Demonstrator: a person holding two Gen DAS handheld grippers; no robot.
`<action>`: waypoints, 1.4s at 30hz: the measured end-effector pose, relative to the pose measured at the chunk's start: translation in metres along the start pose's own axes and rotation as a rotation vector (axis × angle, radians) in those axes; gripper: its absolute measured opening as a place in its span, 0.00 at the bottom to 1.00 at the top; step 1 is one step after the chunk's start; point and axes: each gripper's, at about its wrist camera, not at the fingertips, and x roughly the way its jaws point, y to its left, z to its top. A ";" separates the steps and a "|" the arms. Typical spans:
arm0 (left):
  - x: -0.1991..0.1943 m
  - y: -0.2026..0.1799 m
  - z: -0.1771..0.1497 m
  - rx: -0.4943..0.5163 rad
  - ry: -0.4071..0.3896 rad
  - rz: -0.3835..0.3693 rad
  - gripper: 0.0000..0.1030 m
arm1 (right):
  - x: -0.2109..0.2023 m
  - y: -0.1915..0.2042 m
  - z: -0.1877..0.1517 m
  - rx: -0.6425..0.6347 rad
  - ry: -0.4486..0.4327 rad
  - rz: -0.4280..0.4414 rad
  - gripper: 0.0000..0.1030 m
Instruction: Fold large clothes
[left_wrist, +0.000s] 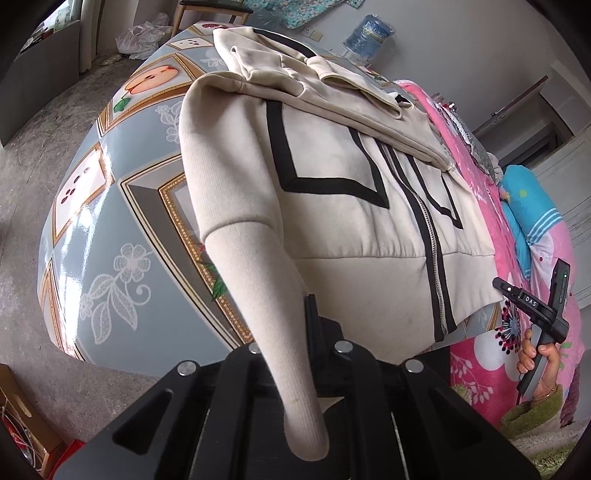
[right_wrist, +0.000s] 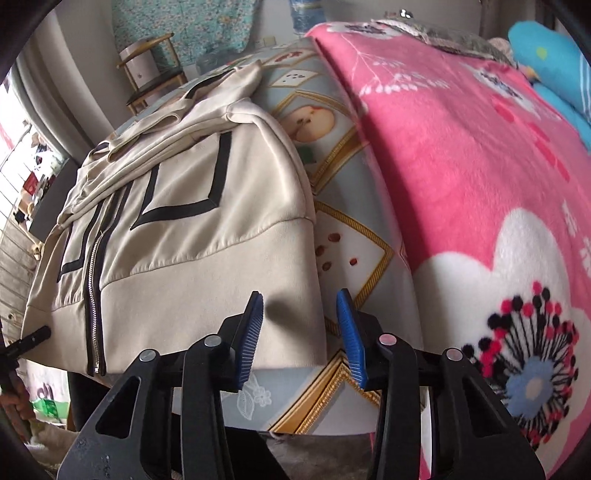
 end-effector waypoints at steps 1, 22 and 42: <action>0.000 0.000 0.000 0.002 0.002 0.001 0.06 | -0.001 0.001 -0.003 0.001 0.007 -0.002 0.35; 0.001 -0.002 -0.002 -0.005 0.044 0.008 0.06 | -0.003 -0.001 -0.021 0.076 0.039 0.052 0.13; -0.007 -0.013 -0.016 0.037 0.074 0.015 0.06 | -0.003 0.000 -0.025 0.049 0.039 0.050 0.12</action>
